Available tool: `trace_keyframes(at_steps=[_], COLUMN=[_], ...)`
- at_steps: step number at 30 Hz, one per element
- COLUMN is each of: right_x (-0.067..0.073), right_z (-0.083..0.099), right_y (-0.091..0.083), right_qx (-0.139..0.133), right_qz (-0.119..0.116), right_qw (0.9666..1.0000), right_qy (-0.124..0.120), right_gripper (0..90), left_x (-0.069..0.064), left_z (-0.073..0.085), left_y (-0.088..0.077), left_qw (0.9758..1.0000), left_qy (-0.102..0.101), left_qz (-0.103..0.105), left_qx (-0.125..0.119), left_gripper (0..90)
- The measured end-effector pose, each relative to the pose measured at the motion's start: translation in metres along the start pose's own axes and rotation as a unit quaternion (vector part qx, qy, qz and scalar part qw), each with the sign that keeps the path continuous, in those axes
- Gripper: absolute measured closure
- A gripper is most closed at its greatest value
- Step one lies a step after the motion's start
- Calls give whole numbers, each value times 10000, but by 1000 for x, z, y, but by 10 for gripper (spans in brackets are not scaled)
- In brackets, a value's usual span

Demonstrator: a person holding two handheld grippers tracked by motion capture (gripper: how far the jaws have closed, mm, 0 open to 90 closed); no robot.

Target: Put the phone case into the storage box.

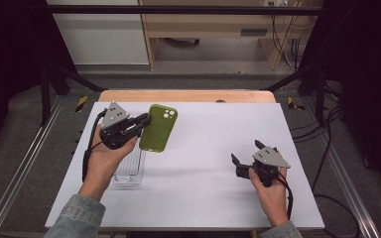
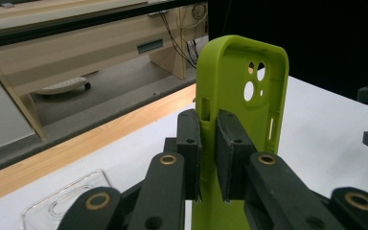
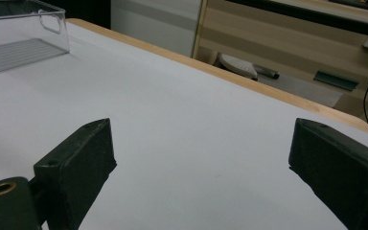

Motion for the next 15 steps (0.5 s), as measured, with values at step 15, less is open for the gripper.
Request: trace_keyframes(at_steps=[15], right_x=[3], right_z=[14], right_y=[-6], right_qx=[-192], right_qz=[-69], right_qw=[9996], right_qy=[208], right_gripper=[67], left_x=[24], left_z=[-1], left_y=[-11], left_qw=[9995], left_qy=[-21], left_qz=[-203], left_qx=[-249], left_gripper=[809])
Point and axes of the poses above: each handheld gripper's, and its own axes: y roughly forward along the jaws, z roughly out of its underside, x roughly to its left, the point moved 3 cm from there along y, roughly forward along the jaws, and after that the axes turned 8 degrees about -z, right-handed, at the moved point
